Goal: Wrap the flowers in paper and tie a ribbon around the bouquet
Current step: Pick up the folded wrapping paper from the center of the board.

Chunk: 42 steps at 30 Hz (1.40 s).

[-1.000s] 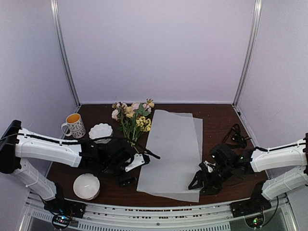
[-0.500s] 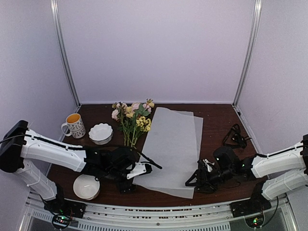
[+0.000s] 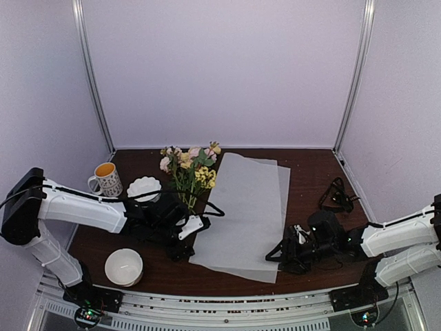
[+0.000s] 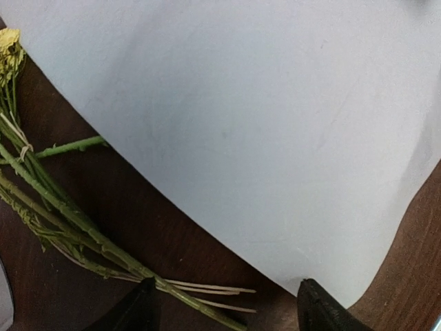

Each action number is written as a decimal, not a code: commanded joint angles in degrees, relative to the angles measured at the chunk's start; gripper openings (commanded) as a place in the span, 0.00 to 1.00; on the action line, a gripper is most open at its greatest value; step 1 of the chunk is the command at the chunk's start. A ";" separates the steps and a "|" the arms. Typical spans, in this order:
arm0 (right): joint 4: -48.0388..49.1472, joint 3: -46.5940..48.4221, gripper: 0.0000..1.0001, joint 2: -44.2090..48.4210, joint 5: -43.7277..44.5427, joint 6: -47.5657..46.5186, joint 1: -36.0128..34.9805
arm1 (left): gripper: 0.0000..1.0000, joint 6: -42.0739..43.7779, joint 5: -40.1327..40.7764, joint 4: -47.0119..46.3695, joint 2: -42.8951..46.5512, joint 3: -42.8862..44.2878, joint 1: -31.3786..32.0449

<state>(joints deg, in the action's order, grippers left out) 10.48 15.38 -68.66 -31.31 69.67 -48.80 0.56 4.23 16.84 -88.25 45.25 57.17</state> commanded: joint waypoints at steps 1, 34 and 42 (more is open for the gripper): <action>5.01 -1.61 0.72 -0.11 1.62 1.59 -0.89 | 0.75 2.29 -3.59 -1.94 -1.14 0.31 -0.50; 15.29 12.46 0.85 -17.95 -3.83 2.36 -5.26 | 0.70 4.23 -10.43 -0.88 -6.13 2.61 -3.64; 13.46 14.64 0.84 -22.82 -4.11 1.66 -5.17 | 0.74 7.70 -2.37 -8.72 12.49 -2.11 1.88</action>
<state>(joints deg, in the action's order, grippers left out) 23.09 29.50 -89.58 -34.79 71.81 -53.67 5.37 -1.43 16.99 -87.83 46.02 56.07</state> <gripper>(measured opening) 0.848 0.686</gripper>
